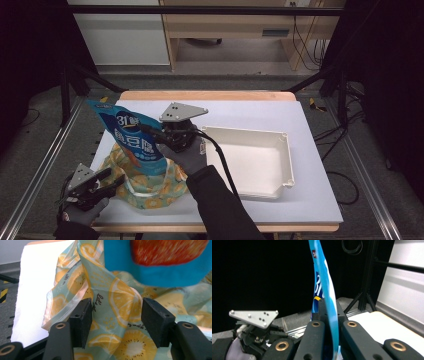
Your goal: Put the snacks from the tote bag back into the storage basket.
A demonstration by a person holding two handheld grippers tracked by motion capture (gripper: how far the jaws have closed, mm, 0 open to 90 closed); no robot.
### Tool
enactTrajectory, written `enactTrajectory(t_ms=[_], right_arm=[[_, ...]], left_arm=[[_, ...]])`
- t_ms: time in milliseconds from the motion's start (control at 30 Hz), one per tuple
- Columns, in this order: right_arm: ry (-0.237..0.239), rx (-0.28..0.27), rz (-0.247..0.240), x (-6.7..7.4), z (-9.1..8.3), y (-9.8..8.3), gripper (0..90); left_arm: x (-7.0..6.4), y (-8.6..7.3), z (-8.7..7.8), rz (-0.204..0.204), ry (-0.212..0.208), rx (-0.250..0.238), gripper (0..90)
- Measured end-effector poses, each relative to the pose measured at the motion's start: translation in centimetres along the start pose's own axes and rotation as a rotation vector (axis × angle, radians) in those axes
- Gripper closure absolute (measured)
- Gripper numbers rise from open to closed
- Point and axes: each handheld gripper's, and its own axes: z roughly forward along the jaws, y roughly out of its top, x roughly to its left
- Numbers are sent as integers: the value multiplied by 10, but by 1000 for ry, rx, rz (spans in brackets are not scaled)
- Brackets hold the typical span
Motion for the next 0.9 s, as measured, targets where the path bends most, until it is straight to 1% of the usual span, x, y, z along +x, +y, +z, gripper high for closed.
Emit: enactTrajectory(t_ms=[167, 333, 700, 900], right_arm=[[3, -28, 0, 1, -7, 12, 900], [-5, -46, -15, 4, -14, 25, 900], [-36, -87, -34, 6, -29, 54, 900], [-56, -99, -39, 5, -38, 65, 900]], left_arm=[[0, 0, 0, 0, 0, 2, 420], [0, 0, 1, 3, 0, 7, 420], [0, 0, 1, 4, 2, 10, 420], [0, 0, 1, 1, 1, 7, 420]])
